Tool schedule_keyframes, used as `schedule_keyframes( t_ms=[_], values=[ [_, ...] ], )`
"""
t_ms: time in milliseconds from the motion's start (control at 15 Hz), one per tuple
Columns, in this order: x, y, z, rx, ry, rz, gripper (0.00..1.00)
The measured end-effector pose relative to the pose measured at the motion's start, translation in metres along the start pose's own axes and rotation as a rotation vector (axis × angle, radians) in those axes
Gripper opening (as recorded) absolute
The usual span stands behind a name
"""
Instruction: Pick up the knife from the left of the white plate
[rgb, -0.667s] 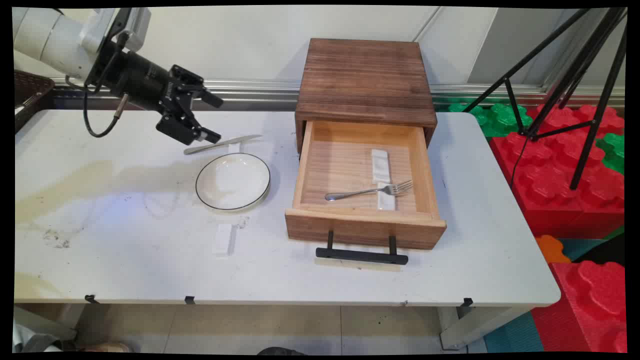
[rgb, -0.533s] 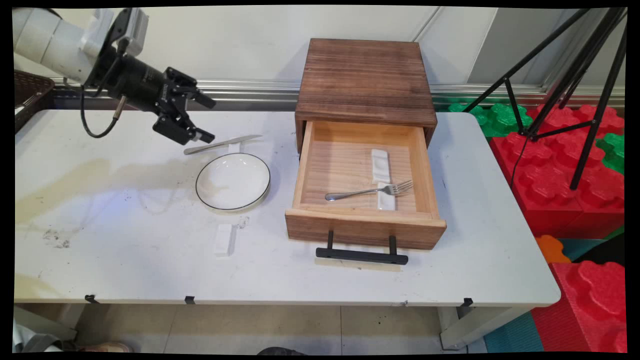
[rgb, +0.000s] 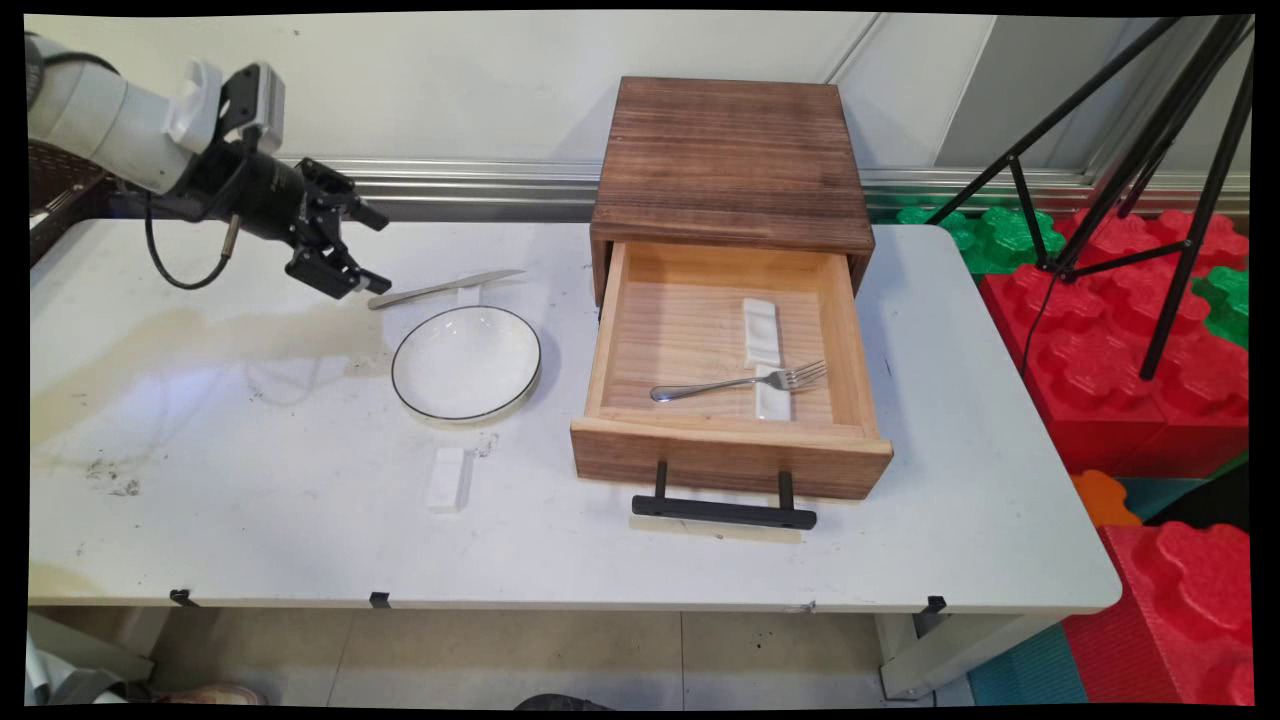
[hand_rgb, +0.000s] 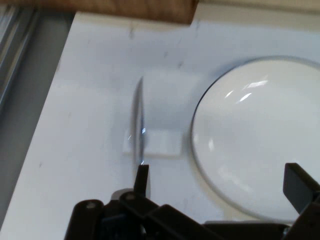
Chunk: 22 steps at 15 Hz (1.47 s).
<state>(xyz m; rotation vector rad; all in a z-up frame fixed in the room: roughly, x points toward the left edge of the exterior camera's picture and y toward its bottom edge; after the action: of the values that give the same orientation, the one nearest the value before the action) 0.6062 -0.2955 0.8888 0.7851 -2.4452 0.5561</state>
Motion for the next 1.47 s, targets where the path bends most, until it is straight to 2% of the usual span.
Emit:
schedule_keyframes(
  t_ms=[333,533,867,1467],
  values=[
    [-0.036,-0.019,0.019,0.039,-0.075,0.023,1.0],
    [-0.05,-0.029,0.029,0.052,-0.098,0.043,1.0],
    [-0.062,-0.04,0.049,0.056,-0.093,0.048,1.0],
    [-0.062,-0.057,0.091,0.03,-0.057,0.024,1.0]
  ],
)
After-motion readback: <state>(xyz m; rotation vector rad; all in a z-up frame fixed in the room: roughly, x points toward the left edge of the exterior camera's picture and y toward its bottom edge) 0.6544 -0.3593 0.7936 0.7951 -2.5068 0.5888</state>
